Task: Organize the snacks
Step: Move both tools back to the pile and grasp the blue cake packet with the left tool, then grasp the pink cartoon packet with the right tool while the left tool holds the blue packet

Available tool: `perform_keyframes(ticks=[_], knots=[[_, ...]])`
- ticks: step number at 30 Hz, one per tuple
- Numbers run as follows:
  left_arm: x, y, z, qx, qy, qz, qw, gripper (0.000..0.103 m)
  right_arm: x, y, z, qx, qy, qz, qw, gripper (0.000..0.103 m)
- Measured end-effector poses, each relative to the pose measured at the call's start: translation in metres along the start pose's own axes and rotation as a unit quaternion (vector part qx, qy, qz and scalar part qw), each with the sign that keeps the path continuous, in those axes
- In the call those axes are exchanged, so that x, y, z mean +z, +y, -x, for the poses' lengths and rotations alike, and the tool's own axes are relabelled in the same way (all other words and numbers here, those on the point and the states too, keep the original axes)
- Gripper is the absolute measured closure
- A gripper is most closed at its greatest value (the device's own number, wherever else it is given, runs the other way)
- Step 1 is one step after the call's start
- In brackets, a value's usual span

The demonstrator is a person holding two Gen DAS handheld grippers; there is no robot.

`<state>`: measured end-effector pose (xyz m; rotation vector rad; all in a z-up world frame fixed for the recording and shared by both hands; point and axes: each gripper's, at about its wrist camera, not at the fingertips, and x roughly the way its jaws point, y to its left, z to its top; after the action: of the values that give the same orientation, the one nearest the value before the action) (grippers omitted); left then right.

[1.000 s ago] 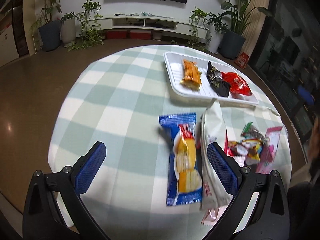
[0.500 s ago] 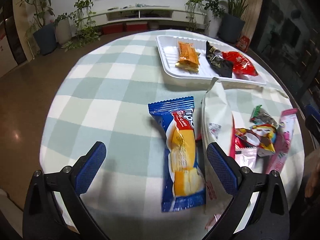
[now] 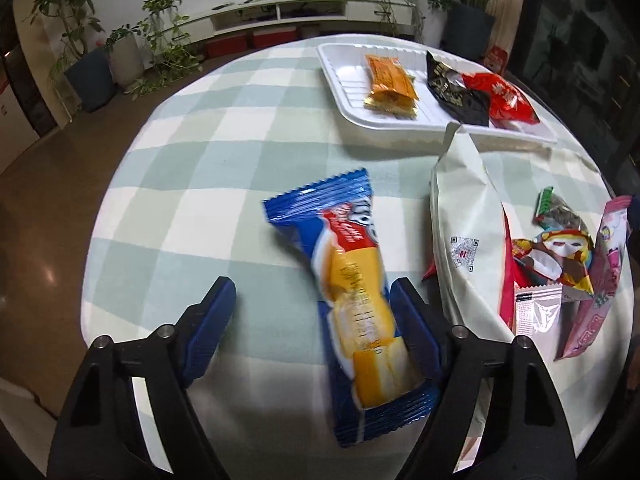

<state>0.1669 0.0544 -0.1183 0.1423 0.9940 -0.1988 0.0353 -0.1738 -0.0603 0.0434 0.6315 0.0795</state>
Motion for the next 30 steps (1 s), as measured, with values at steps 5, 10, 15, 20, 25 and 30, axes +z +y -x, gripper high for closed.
perform_keyframes(ticks=[5, 10, 15, 20, 25, 30], knots=[[-0.001, 0.004, -0.003, -0.017, 0.000, 0.003, 0.9998, 0.043, 0.001, 0.000, 0.009, 0.000, -0.008, 0.000, 1.000, 0.020], [-0.001, 0.008, -0.006, -0.023, -0.006, -0.001, 0.9997, 0.058, -0.013, 0.000, 0.027, 0.009, -0.005, -0.028, 1.000, 0.020], [-0.002, 0.009, -0.006, -0.039, -0.011, -0.007, 0.9992, 0.067, -0.029, 0.020, 0.028, 0.001, 0.015, -0.002, 1.000, 0.021], [-0.007, 0.014, -0.001, -0.059, -0.014, 0.001, 0.9982, 0.071, -0.025, 0.029, 0.021, 0.001, 0.024, -0.012, 1.000, 0.022], [-0.009, 0.023, -0.001, -0.085, -0.015, 0.019, 0.9961, 0.072, -0.020, 0.030, 0.002, 0.000, 0.054, -0.042, 0.998, 0.035], [-0.014, 0.021, 0.004, -0.102, -0.016, 0.019, 0.9945, 0.072, -0.023, 0.028, -0.014, 0.003, 0.087, -0.068, 0.994, 0.040]])
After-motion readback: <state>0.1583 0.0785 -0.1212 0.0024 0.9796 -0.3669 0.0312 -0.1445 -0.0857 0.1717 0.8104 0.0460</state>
